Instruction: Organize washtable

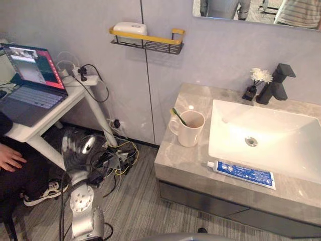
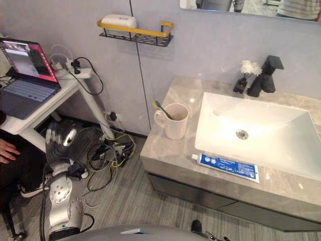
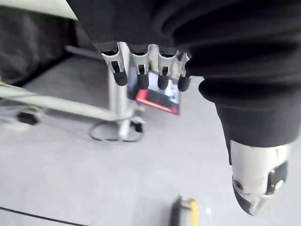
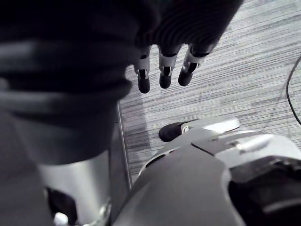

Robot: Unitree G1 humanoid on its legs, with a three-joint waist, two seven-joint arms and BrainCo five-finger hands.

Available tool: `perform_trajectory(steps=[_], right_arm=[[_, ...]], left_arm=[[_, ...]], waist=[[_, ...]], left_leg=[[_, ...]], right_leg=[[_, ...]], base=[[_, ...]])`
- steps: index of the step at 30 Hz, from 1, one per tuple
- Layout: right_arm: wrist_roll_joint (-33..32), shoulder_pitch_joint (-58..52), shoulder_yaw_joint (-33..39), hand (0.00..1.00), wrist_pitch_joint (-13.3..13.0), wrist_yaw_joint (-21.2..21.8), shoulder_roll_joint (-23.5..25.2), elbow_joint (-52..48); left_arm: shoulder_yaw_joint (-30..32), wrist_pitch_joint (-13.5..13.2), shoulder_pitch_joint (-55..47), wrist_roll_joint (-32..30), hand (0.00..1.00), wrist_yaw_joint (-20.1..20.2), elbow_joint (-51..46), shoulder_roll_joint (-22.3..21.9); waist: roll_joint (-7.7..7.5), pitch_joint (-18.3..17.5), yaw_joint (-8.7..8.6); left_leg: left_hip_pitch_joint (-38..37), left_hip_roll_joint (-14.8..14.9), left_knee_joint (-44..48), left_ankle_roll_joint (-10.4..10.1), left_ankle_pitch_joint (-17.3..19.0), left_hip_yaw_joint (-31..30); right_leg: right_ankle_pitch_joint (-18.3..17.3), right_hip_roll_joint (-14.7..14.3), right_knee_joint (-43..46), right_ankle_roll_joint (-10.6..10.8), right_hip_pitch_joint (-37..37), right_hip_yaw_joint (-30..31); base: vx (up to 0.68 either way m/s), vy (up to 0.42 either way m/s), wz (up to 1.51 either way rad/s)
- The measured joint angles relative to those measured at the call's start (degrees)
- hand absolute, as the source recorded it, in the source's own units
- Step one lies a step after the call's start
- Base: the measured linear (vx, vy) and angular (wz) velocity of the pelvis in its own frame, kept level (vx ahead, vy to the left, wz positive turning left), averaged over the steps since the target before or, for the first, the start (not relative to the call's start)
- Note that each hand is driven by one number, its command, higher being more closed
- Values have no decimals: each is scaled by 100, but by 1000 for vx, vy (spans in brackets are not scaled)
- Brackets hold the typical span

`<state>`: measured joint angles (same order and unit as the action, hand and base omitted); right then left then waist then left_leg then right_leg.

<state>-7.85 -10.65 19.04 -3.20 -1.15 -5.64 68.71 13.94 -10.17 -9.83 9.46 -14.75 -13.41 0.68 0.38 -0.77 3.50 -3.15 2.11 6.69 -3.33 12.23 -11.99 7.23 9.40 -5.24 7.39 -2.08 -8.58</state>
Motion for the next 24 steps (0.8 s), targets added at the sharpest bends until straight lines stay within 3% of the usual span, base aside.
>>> perform_trajectory(steps=[2,8,11,18,24], right_arm=[[-1,-63,24,0,-2,30,13,-100],[-2,-182,217,0,-32,203,9,-131],[3,-212,297,0,-24,307,8,-117],[8,-193,201,0,-27,396,-29,-67],[27,-132,-154,0,-20,504,-141,-58]], left_arm=[[-390,45,-3,-719,0,4,-821,1],[-1269,35,37,-2016,0,173,-2087,268],[-1529,35,59,-2290,0,475,-2469,528],[-2247,-130,575,-2909,0,734,-2928,992],[-3257,-156,1364,-3139,0,996,-2913,1180]], waist=[[13,-20,24],[80,-121,38],[98,-206,39],[79,-207,25],[59,-188,-47]], left_leg=[[69,-16,66,0,0,-58],[191,-8,72,-20,-5,-104],[235,4,94,-24,-9,-105],[236,-4,168,-31,-14,-94],[227,-4,184,-32,-14,-37]], right_leg=[[0,13,0,-1,-8,-27],[-7,7,-1,-16,-70,-68],[41,-10,-1,-25,-97,-73],[93,-16,-1,-43,-74,-46],[122,-18,-3,-58,-88,5]], base=[[-39,5,12],[-62,0,6],[-46,-5,2],[-8,0,-1],[-16,3,-3]])
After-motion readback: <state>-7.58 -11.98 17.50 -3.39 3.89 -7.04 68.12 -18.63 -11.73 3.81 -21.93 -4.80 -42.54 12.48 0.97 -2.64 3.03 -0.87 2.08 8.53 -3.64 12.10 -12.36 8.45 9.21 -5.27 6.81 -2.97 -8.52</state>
